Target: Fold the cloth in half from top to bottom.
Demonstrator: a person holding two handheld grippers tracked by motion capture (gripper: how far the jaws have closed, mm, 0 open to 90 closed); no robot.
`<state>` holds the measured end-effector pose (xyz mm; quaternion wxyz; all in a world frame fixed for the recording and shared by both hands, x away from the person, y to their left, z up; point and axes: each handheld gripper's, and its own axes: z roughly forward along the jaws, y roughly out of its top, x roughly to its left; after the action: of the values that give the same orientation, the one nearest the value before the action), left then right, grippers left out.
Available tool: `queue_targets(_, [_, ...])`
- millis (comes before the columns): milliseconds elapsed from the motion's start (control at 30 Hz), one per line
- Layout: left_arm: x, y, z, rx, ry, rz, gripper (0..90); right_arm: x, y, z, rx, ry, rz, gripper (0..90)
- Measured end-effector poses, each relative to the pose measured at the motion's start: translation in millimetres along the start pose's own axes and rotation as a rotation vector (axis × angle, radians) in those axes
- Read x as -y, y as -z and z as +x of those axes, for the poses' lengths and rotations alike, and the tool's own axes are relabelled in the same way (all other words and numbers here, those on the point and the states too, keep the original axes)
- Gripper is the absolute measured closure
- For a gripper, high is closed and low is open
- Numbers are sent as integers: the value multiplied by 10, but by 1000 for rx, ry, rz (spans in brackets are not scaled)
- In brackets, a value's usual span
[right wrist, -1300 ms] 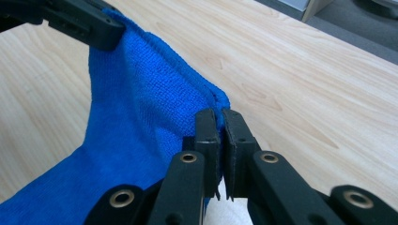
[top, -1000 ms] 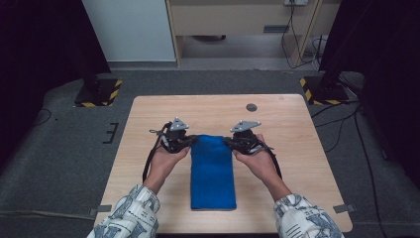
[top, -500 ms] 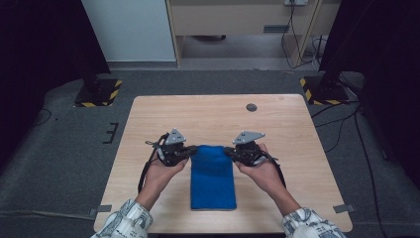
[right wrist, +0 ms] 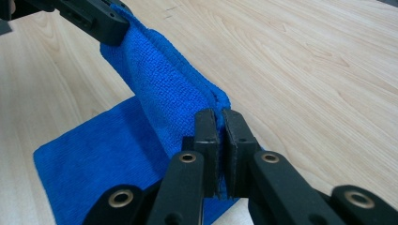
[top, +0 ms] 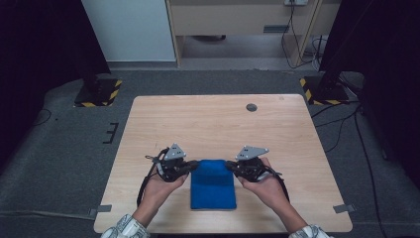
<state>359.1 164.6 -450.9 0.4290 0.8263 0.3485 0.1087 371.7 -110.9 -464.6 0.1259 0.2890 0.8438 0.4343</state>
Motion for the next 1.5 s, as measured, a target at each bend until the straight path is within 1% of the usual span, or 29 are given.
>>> queue_targets(100, [51,29,-24,13,8,-4,860,37,52,57,-9,0,-11,858])
queue_targets(167, [77,42,-40,15,6,-2,860,61,69,88,-14,0,-15,857])
queue_targets(300, [122,53,-58,24,18,-5,860,119,81,179,-20,18,-4,854])
queue_targets(433, [188,30,-96,35,23,2,859,146,74,191,-18,21,1,852])
queue_targets(500, [230,15,-113,40,26,8,858,163,76,184,-14,15,4,848])
queue_targets(567, [272,-1,-122,41,23,18,856,191,73,176,-21,13,14,846])
queue_targets(633, [319,-8,-117,43,32,23,854,240,66,199,-30,5,15,845])
queue_targets(733, [358,-5,-114,48,43,23,854,291,54,249,-36,11,21,842])
queue_targets(800, [371,-2,-121,47,37,27,853,310,48,279,-34,18,27,840])
queue_targets(967, [421,7,-123,46,43,23,850,323,46,306,-40,12,29,830])
queue_targets(1067, [498,-13,-113,63,70,34,846,353,35,329,-47,14,37,826])
queue_targets(1133, [538,-23,-122,66,68,46,841,388,23,341,-50,14,46,821])
queue_targets(1167, [555,-26,-127,68,70,44,838,402,18,347,-49,12,49,819])
queue_targets(1233, [585,-32,-126,67,68,47,830,430,10,356,-53,10,57,810])
queue_targets(1333, [617,-34,-118,72,82,51,818,458,2,379,-56,17,66,796])
queue_targets(1400, [629,-35,-130,72,79,55,810,478,-2,400,-55,25,74,777])
queue_targets(1500, [648,-36,-155,76,72,56,777,506,-4,404,-50,19,85,724])
